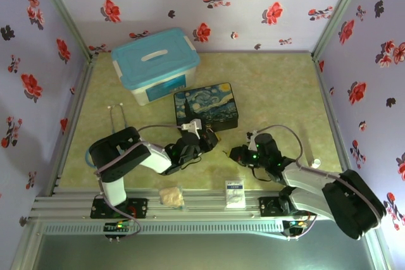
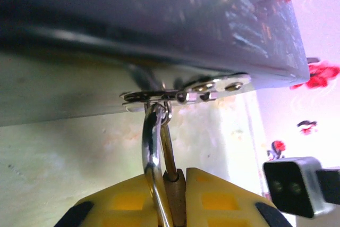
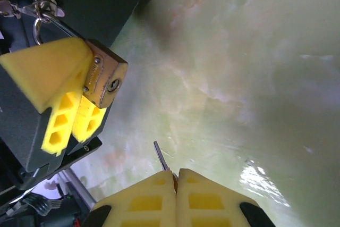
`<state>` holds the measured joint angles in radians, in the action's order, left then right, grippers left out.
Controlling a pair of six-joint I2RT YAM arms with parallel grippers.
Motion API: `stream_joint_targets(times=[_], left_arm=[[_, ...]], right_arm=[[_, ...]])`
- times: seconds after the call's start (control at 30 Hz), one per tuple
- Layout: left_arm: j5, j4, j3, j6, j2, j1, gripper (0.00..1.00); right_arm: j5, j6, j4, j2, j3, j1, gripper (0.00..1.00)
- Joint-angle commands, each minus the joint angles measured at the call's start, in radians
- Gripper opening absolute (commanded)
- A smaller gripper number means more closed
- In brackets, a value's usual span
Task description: Unlock the padlock with the key
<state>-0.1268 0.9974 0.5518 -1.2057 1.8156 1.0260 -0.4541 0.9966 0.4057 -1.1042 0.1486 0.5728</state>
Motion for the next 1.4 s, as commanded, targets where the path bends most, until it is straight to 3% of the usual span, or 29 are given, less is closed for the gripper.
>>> stream_joint_targets(times=[0.0,0.13,0.47,0.63,0.77,0.97,1.1,1.37], left_arm=[[0.033,0.057,-0.028,-0.130,0.019,-0.013,0.00],[0.035,-0.017,-0.006,-0.100,-0.008,-0.012,0.00],[0.024,-0.194,0.051,-0.037,-0.079,-0.009,0.00],[0.030,-0.200,0.064,-0.035,-0.094,-0.014,0.00],[0.019,-0.418,0.143,0.047,-0.165,-0.002,0.03],[0.041,-0.495,0.161,0.080,-0.206,-0.013,0.01],[0.047,-0.389,0.123,0.010,-0.209,-0.028,0.00],[0.052,-0.260,0.101,-0.073,-0.205,-0.036,0.00]], right_arm=[[-0.049,0.051,0.155,-0.019,-0.018,-0.011,0.00],[-0.052,0.036,0.149,0.017,-0.029,-0.027,0.00],[-0.038,-0.080,-0.120,0.115,0.014,-0.093,0.00],[-0.062,-0.047,-0.051,0.082,0.006,-0.093,0.00],[-0.075,-0.016,-0.004,-0.005,0.026,-0.093,0.00],[-0.083,0.020,0.109,-0.051,0.023,-0.091,0.00],[-0.091,0.107,0.262,-0.054,-0.004,-0.093,0.00],[-0.083,0.176,0.363,-0.094,0.013,-0.076,0.00]])
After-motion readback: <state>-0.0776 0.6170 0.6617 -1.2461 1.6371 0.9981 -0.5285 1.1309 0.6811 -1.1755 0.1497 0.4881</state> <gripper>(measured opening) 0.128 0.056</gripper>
